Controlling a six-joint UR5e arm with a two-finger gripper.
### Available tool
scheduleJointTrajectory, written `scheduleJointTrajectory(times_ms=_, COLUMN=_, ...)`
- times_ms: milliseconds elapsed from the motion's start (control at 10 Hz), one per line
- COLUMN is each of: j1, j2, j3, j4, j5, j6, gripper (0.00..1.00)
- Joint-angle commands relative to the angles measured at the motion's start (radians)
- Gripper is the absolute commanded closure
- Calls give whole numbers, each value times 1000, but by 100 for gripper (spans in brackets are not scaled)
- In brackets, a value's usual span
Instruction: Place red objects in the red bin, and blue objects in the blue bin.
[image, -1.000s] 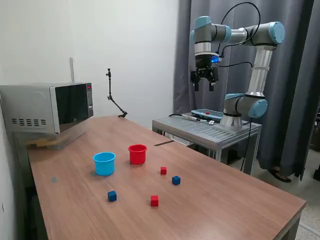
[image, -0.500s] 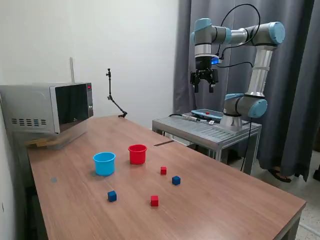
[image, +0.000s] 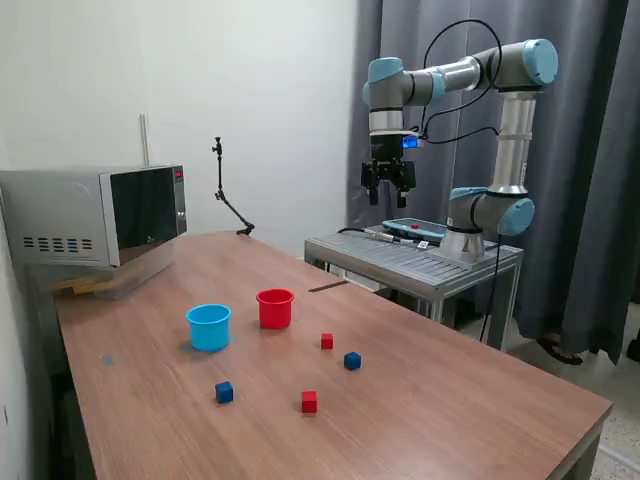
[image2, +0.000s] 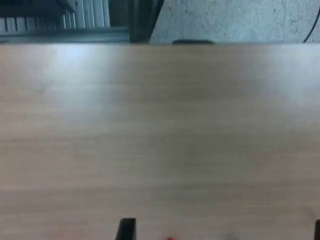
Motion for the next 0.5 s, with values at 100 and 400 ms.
scheduleJointTrajectory(times_ms=100, j1=1, j2=148, j3=-143, j4=-123, j5=38, j6=9, gripper=0)
scheduleJointTrajectory(times_ms=400, j1=46, j2=293, j3=-226, j4=-208, j5=82, j6=58, gripper=0)
